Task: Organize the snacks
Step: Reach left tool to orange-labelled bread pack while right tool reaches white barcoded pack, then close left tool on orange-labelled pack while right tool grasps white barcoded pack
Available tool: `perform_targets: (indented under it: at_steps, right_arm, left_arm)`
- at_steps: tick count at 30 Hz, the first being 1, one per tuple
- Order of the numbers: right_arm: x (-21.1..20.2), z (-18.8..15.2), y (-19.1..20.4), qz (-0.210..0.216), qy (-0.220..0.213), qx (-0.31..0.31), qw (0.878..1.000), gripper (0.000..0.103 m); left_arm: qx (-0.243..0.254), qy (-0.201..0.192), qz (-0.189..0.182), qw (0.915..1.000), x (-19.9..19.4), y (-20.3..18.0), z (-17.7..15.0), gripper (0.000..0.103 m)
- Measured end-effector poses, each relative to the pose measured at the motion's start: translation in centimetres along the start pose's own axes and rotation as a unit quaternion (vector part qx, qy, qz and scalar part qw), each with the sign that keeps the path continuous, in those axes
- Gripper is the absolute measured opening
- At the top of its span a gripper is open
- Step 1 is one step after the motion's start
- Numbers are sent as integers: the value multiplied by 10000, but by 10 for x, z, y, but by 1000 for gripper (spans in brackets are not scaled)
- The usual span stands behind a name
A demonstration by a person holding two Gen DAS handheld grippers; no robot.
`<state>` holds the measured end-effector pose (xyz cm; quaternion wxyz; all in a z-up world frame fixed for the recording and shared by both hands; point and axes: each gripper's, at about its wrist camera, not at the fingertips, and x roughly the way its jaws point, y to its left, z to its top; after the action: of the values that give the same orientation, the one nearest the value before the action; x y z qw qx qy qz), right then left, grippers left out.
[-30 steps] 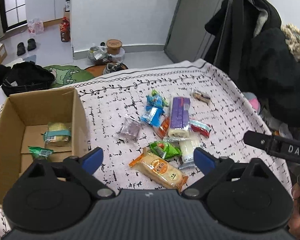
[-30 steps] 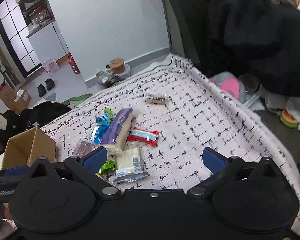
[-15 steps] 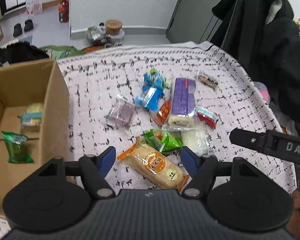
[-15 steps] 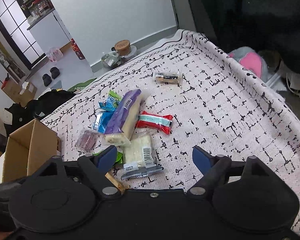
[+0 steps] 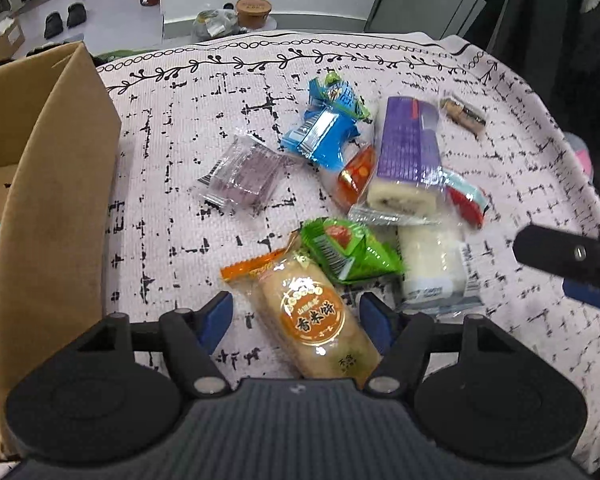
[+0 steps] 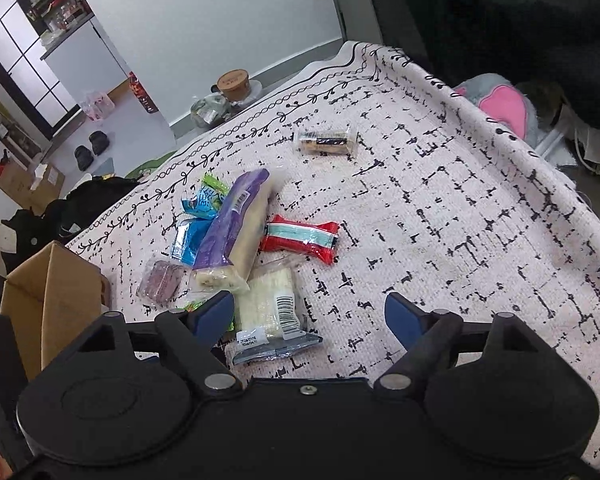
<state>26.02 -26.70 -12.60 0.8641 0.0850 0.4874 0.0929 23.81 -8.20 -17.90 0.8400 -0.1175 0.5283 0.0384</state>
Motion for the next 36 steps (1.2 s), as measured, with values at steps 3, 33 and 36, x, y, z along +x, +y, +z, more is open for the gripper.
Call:
perform_targets:
  at_steps: [3,33,36]
  right_arm:
    - [7,0,9,48,50,-62,10000,82]
    - [61,-11,40,-271,502,-480,9972,47]
    - [56,-14,41,-267,512,-513,9970,45]
  left_arm:
    - [145,27,211,9997,0,-3,-3,69]
    - [-241,-429,322,9983,-45,31,9,34]
    - [-218,-451,324,9982,-48,30,9,34]
